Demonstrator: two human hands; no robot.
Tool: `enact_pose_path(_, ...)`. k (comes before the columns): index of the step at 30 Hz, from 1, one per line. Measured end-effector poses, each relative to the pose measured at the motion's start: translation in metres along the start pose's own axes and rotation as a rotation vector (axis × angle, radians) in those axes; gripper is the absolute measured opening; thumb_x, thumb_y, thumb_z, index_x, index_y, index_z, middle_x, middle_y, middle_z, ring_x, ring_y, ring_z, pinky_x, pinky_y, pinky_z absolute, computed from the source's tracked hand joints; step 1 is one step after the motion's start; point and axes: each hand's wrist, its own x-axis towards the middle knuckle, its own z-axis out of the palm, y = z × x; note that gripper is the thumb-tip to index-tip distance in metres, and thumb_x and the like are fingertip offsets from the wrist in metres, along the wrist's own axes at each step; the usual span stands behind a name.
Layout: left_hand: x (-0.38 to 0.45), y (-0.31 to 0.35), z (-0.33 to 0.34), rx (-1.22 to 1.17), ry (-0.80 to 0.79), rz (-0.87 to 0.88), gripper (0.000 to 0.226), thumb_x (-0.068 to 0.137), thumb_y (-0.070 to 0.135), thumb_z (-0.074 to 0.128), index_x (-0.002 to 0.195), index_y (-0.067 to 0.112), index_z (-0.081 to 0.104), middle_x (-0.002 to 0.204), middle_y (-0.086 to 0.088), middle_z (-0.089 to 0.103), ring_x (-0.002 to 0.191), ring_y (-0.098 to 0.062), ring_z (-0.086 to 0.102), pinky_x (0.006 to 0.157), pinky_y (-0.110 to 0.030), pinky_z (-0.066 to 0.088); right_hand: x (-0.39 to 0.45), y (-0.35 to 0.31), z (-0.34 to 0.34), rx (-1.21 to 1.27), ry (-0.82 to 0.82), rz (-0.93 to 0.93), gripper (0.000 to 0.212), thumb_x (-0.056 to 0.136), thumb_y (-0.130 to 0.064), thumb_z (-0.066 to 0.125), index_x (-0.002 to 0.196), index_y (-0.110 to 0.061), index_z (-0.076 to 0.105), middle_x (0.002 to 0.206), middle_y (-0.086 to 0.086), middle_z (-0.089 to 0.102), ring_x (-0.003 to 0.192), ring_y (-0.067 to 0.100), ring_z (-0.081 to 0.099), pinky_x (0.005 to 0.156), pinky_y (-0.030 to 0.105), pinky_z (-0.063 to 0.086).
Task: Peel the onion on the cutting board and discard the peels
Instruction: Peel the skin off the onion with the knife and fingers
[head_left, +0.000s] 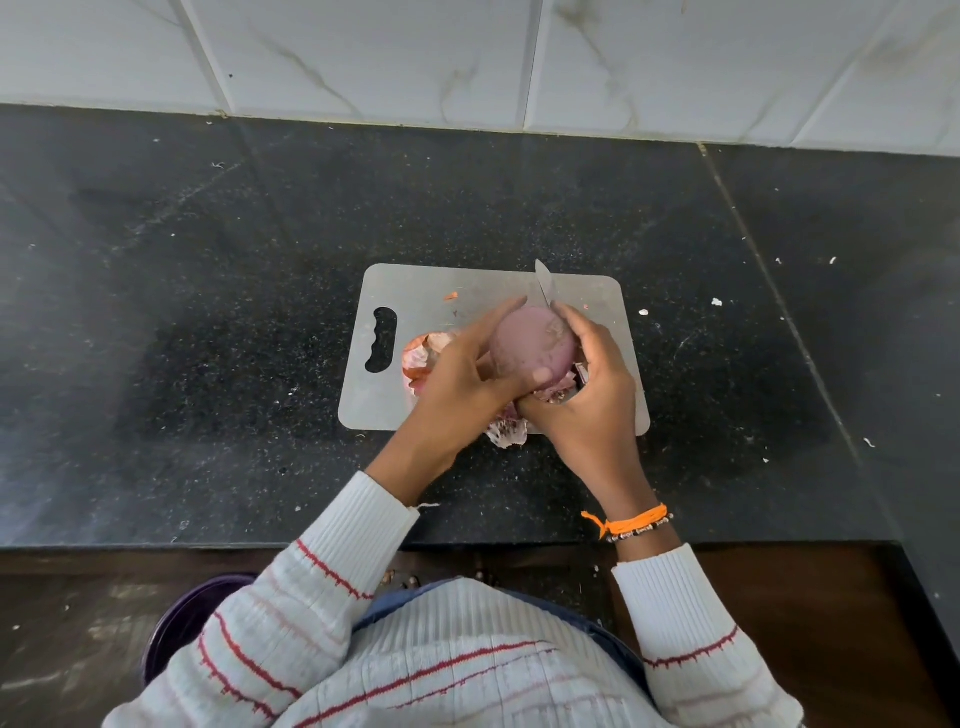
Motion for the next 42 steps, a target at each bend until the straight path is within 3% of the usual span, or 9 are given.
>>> enact_pose_path(5, -0.002, 0.000, 0.003, -0.063, 0.036, 0.055, 0.046, 0.088, 0.002, 0.058, 0.131, 0.016, 0.048, 0.117, 0.000, 0.062, 0.108, -0.013, 0.062, 0.091, -0.030, 0.052, -0.001, -0.002, 0.000, -0.027, 0.051, -0.046, 0.074, 0.059, -0.019, 0.077, 0.128, -0.014, 0.050, 0.119, -0.006, 0.051, 0.114, 0.017, 0.053, 0.094, 0.031, 0.049)
enact_pose_path(10, 0.002, 0.001, 0.002, -0.134, 0.117, -0.018, 0.031, 0.098, 0.009, 0.040, 0.125, 0.011, 0.056, 0.119, -0.011, 0.063, 0.111, -0.023, 0.061, 0.084, -0.028, 0.055, -0.004, 0.000, 0.002, -0.114, 0.061, -0.110, 0.076, 0.060, -0.019, 0.086, 0.127, -0.010, 0.050, 0.123, 0.004, 0.053, 0.115, 0.021, 0.050, 0.094, 0.017, 0.042)
enact_pose_path(13, 0.004, 0.002, 0.004, -0.050, 0.161, -0.027, 0.027, 0.092, 0.014, 0.055, 0.119, 0.011, 0.061, 0.110, -0.004, 0.067, 0.104, -0.018, 0.064, 0.081, -0.024, 0.055, -0.005, 0.000, 0.003, -0.174, 0.053, -0.154, 0.074, 0.061, -0.016, 0.084, 0.127, -0.008, 0.051, 0.125, 0.007, 0.053, 0.114, 0.020, 0.048, 0.096, 0.007, 0.032)
enact_pose_path(16, 0.005, 0.000, 0.005, 0.123, 0.207, 0.037, 0.042, 0.076, 0.017, 0.075, 0.116, 0.012, 0.064, 0.107, 0.000, 0.069, 0.099, -0.010, 0.065, 0.084, -0.026, 0.054, -0.005, 0.000, 0.003, -0.192, 0.041, -0.177, 0.073, 0.061, -0.012, 0.081, 0.127, -0.006, 0.052, 0.125, 0.010, 0.054, 0.113, 0.020, 0.046, 0.096, 0.002, 0.026)
enact_pose_path(25, 0.008, 0.001, -0.003, 0.057, 0.224, -0.033, 0.026, 0.096, 0.017, 0.048, 0.110, 0.006, 0.067, 0.096, -0.011, 0.071, 0.091, -0.017, 0.069, 0.078, -0.035, 0.058, -0.004, 0.003, 0.002, -0.162, -0.008, -0.140, 0.079, 0.059, -0.020, 0.088, 0.128, -0.007, 0.050, 0.125, 0.007, 0.054, 0.116, 0.023, 0.050, 0.095, 0.009, 0.037)
enact_pose_path(28, 0.006, 0.002, -0.003, -0.017, 0.150, -0.061, 0.030, 0.087, 0.013, 0.062, 0.116, 0.008, 0.063, 0.105, -0.007, 0.069, 0.095, -0.014, 0.067, 0.080, -0.028, 0.057, -0.003, 0.004, 0.001, -0.130, 0.000, -0.124, 0.078, 0.060, -0.022, 0.086, 0.127, -0.008, 0.050, 0.125, 0.006, 0.054, 0.115, 0.021, 0.050, 0.095, 0.010, 0.038)
enact_pose_path(31, 0.005, 0.000, 0.000, 0.003, 0.160, -0.039, 0.041, 0.079, 0.005, 0.070, 0.119, 0.007, 0.061, 0.110, -0.007, 0.068, 0.099, -0.014, 0.066, 0.085, -0.032, 0.056, -0.002, 0.005, 0.001, -0.124, 0.001, -0.119, 0.077, 0.060, -0.022, 0.085, 0.127, -0.008, 0.050, 0.125, 0.006, 0.054, 0.115, 0.022, 0.051, 0.095, 0.010, 0.038)
enact_pose_path(36, 0.007, -0.003, 0.005, 0.102, 0.312, 0.046, 0.029, 0.082, 0.010, 0.069, 0.111, 0.005, 0.067, 0.103, -0.006, 0.071, 0.095, -0.011, 0.068, 0.085, -0.033, 0.056, -0.003, 0.004, 0.002, -0.133, -0.008, -0.117, 0.076, 0.061, -0.019, 0.085, 0.128, -0.006, 0.050, 0.126, 0.007, 0.054, 0.116, 0.022, 0.050, 0.096, 0.011, 0.038)
enact_pose_path(42, 0.010, -0.002, 0.007, 0.084, 0.321, 0.048, 0.019, 0.083, 0.019, 0.068, 0.099, 0.008, 0.072, 0.092, -0.004, 0.073, 0.088, -0.012, 0.070, 0.083, -0.037, 0.057, -0.003, 0.005, 0.002, -0.105, -0.007, -0.100, 0.075, 0.061, -0.026, 0.084, 0.126, -0.008, 0.052, 0.124, 0.005, 0.055, 0.116, 0.021, 0.051, 0.096, 0.018, 0.042)
